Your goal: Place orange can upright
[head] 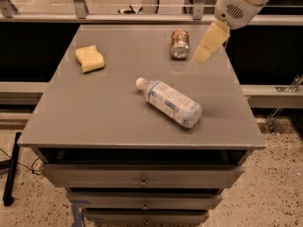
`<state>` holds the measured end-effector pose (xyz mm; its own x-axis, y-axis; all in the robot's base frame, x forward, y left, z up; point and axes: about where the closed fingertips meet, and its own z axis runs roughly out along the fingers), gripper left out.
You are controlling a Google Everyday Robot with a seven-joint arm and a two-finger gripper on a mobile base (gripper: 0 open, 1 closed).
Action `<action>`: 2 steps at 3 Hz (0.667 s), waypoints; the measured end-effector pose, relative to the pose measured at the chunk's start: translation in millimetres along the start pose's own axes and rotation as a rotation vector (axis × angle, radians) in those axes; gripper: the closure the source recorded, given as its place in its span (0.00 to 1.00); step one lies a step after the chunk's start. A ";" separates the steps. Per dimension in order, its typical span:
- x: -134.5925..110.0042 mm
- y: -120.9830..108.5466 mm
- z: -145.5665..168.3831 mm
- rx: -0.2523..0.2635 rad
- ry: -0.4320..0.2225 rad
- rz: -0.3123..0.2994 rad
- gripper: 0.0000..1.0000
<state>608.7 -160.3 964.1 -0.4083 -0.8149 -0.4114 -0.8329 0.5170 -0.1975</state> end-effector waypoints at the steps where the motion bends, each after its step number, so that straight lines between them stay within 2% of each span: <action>1: -14.3 -26.8 21.3 0.002 -0.041 0.178 0.00; 2: -24.9 -49.1 45.1 0.021 -0.052 0.360 0.00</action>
Offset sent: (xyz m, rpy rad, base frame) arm 0.1044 0.0064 -0.0302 0.2593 0.0826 -0.5499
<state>676.6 -153.6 943.9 -0.6539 -0.5660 -0.5021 -0.6314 0.7739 -0.0501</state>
